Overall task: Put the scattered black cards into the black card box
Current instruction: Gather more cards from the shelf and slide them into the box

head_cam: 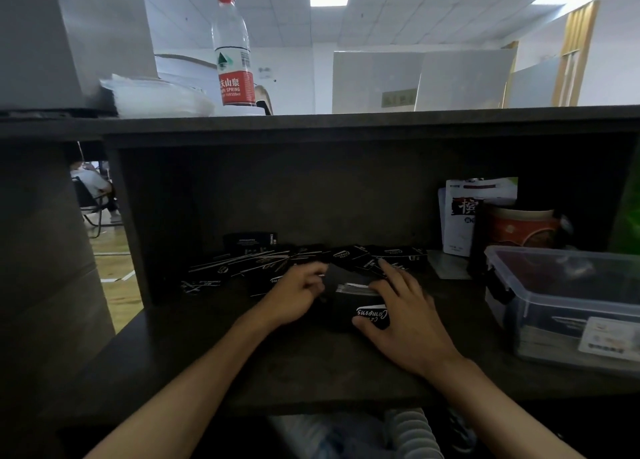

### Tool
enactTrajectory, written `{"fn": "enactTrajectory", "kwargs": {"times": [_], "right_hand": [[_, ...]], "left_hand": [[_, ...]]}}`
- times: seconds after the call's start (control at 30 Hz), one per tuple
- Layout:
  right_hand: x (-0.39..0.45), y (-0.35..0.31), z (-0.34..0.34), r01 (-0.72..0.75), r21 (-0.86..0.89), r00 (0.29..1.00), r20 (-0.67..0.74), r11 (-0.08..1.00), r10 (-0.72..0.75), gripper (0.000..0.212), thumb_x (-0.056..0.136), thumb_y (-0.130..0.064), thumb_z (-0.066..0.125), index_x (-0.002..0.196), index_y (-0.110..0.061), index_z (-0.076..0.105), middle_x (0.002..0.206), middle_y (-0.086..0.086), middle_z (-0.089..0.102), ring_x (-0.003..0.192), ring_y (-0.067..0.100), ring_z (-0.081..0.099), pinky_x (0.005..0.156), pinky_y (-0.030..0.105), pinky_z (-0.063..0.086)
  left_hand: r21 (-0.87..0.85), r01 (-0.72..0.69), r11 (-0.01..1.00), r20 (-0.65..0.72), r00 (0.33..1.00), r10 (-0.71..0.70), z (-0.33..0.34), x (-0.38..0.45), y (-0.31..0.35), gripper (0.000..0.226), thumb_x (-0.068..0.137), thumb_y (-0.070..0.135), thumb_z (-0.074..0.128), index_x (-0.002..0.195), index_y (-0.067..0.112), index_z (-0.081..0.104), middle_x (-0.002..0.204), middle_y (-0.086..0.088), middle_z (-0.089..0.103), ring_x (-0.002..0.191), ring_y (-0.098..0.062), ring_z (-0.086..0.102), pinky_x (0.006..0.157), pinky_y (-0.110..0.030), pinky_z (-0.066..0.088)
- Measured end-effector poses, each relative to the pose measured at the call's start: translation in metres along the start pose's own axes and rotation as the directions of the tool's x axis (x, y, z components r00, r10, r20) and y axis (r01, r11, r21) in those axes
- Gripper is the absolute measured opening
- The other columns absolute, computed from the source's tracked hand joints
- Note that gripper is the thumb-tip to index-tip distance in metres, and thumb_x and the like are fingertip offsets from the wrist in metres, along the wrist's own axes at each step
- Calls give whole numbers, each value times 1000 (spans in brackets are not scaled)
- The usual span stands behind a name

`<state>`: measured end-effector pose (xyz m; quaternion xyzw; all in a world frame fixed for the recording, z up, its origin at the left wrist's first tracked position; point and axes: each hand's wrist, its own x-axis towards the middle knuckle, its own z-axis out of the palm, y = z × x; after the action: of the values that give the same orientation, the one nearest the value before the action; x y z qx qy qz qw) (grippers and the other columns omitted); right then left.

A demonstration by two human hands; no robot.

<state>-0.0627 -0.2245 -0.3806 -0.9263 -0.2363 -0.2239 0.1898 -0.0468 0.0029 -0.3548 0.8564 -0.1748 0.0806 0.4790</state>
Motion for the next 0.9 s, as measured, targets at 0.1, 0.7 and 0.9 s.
{"fn": "enactTrajectory", "kwargs": {"times": [0.1,0.7,0.9], "right_hand": [[0,0,-1,6,-6,1000,-19,1000,-6,63,83,-71,50,134,-36,40,142,-13,40,139,12,26,113,49,30],[7,1,5,-23,-95,998,48,995,27,73,76,-85,29,139,-48,34,136,-11,37,129,13,29,105,52,33],[5,0,4,-16,-84,999,33,996,19,70,78,-83,34,138,-48,33,126,-11,40,123,11,31,104,48,34]], "left_hand": [[93,-65,994,107,993,54,13,-3,3,36,90,-11,44,106,8,69,104,-8,71,103,-16,66,90,-25,52],[546,476,689,-488,850,-201,-18,23,-45,46,82,55,67,117,26,61,132,-8,50,125,-28,46,103,-41,34],[528,438,728,-377,889,-261,-16,16,-36,51,81,53,70,122,25,56,133,-6,47,127,-27,44,106,-42,37]]}}
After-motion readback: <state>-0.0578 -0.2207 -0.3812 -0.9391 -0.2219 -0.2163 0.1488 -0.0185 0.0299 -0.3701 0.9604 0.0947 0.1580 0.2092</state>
